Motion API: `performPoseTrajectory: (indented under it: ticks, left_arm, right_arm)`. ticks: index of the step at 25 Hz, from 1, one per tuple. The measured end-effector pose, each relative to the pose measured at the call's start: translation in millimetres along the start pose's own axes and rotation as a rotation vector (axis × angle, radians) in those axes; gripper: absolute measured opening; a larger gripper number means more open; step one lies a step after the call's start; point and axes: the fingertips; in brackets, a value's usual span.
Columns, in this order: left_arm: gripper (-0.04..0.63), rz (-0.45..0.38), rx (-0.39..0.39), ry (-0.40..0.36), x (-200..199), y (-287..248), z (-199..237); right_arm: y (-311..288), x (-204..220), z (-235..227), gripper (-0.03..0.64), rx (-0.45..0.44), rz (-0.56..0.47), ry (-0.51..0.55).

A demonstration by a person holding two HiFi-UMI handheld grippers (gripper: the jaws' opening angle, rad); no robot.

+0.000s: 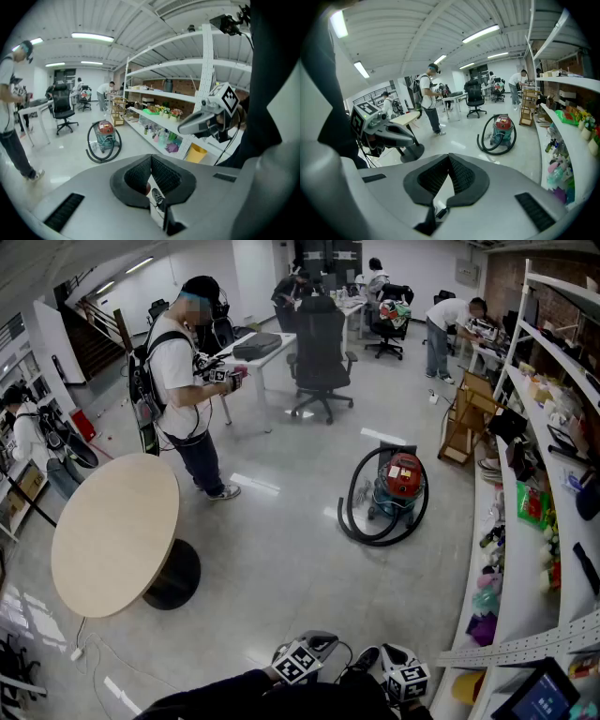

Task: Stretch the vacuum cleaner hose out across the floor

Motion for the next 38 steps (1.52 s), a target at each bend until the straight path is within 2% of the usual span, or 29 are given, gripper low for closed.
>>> performPoseTrajectory:
  ticks: [4,7,10,13,16,19,22,25,28,30,34,38]
  left_arm:
    - [0.02,-0.061,0.012,0.094,33,69,20]
    - [0.02,-0.079,0.043,0.084,41,93,8]
    - [0.02,-0.09,0.069,0.035,33,102,-11]
    - [0.02,-0.114,0.049,-0.014,16,105,-20]
    - [0.021,-0.139,-0.013,-0.025,0,103,-24]
    - [0.021,-0.153,-0.08,0.027,-11,100,-40]
    - [0.021,-0.162,-0.105,0.08,-20,87,-73]
    - [0.021,-0.137,-0.104,0.066,-25,66,-105]
    - [0.021,-0.101,-0.155,0.063,-28,52,-122]
    - [0.021,-0.075,-0.186,0.093,-22,50,-126]
    - [0.021,-0.042,-0.195,0.149,-9,48,-131]
    - [0.021,-0.031,-0.165,0.126,-15,34,-118]
  right_arm:
    - [-32,20,80,0.014,-0.018,-0.015,-0.033]
    - [-28,26,120,0.014,-0.003,-0.022,-0.032]
    - [-17,30,136,0.014,-0.002,-0.048,-0.044]
    - [-12,39,130,0.014,-0.007,-0.094,-0.052]
    - [0,40,125,0.014,-0.005,-0.088,-0.05]
    - [16,47,114,0.014,-0.033,-0.124,-0.018]
    - [40,54,95,0.014,-0.065,-0.155,-0.018]
    - [55,64,68,0.014,-0.088,-0.182,-0.033]
    - [71,72,42,0.014,-0.112,-0.224,-0.066]
    - [76,77,33,0.014,-0.13,-0.252,-0.104]
    - [77,87,24,0.014,-0.146,-0.251,-0.131]
    - [66,79,14,0.014,-0.132,-0.236,-0.133]
Point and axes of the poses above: the fingertips, and each gripper's own axes: y backward along the fingers, z to its left, x out of its underside, and after that the axes turned 7 degrees about -y, right-handed
